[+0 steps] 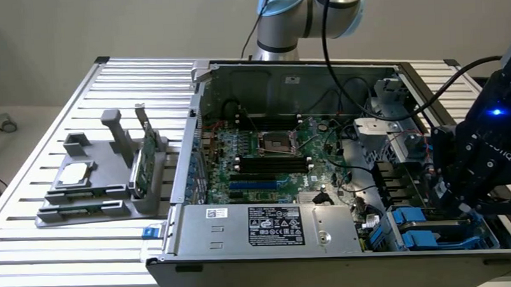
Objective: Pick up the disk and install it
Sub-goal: 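Insert the first disk wire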
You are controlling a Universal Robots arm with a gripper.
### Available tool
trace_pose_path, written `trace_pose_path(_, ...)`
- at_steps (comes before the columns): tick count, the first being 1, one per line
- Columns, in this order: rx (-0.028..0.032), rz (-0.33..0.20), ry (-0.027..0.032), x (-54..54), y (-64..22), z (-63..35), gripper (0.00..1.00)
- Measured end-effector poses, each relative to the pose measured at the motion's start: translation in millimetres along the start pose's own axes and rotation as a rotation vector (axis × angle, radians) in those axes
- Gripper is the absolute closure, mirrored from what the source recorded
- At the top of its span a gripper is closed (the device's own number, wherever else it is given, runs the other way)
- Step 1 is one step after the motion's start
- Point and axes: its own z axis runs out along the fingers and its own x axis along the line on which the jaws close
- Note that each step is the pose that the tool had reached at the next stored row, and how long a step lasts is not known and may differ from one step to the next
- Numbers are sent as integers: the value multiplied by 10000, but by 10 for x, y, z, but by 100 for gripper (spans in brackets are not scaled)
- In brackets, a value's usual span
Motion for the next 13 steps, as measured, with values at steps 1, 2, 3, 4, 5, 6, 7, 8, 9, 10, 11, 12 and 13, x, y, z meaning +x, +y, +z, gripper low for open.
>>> trace_pose_path(1, 1, 5, 0, 21, -4, -2, 84)
trace_pose_path(2, 2, 11, -1, 40, -6, -5, 84)
trace_pose_path(3, 2, 20, 1, 53, -7, -6, 84)
trace_pose_path(4, 5, 43, 1, 59, -7, -7, 84)
trace_pose_path(5, 12, 105, 4, 60, -7, -6, 84)
trace_pose_path(6, 23, 203, 6, 60, -8, -7, 84)
trace_pose_path(7, 39, 348, 10, 60, -9, -7, 84)
trace_pose_path(8, 55, 495, 14, 60, -9, -7, 84)
trace_pose_path(9, 72, 650, 18, 60, -9, -7, 84)
trace_pose_path(10, 89, 803, 22, 60, -8, -7, 84)
trace_pose_path(11, 106, 957, 27, 60, -8, -7, 84)
trace_pose_path(12, 123, 1112, 34, 60, -8, -6, 84)
trace_pose_path(13, 138, 1256, 40, 60, -8, -7, 84)
